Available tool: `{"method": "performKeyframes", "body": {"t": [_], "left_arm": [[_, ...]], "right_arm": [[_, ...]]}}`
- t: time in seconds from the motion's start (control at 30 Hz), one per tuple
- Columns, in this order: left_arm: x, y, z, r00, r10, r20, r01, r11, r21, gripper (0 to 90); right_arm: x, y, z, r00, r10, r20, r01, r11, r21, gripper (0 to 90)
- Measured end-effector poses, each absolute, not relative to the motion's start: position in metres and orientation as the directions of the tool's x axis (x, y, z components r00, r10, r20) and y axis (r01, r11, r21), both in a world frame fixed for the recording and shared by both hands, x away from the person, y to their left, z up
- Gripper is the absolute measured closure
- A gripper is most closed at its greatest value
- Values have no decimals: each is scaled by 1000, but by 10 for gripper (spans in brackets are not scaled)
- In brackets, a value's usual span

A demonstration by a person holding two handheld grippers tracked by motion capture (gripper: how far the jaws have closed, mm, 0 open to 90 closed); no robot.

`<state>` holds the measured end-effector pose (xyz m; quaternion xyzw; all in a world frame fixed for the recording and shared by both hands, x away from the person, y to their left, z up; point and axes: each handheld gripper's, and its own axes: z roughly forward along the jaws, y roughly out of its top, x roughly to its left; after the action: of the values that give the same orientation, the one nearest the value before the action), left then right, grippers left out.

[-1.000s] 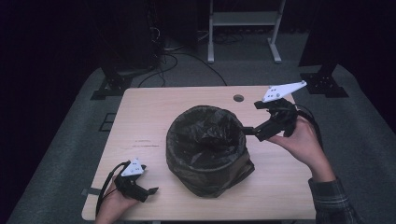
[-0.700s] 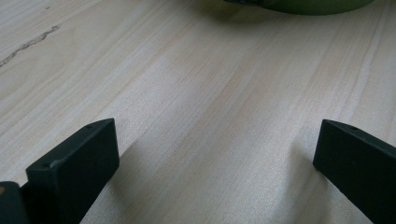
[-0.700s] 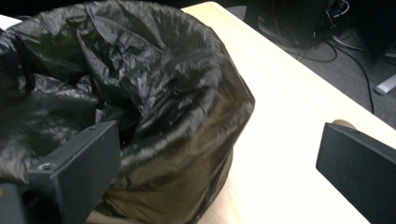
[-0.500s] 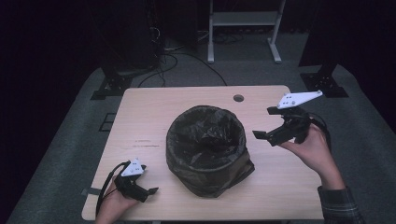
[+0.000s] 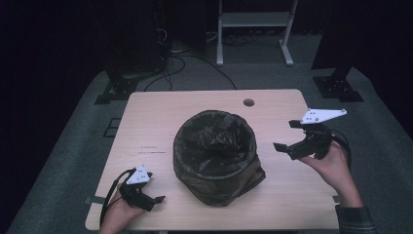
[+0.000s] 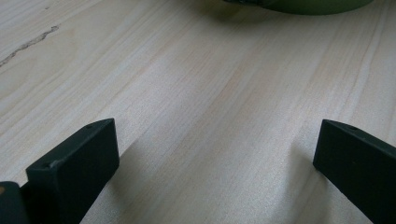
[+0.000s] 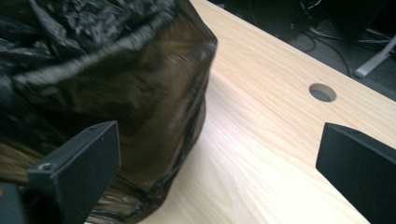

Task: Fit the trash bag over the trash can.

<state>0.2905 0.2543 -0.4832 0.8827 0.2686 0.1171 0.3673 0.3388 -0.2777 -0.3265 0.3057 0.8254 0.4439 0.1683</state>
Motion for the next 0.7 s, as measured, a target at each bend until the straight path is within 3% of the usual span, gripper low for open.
{"method": "performKeyframes", "body": {"t": [0.7], "left_arm": [[290, 254, -483, 833, 553, 10, 382, -588, 713, 0]], "right_arm": [[332, -315, -402, -680, 730, 65, 445, 341, 828, 0]]}}
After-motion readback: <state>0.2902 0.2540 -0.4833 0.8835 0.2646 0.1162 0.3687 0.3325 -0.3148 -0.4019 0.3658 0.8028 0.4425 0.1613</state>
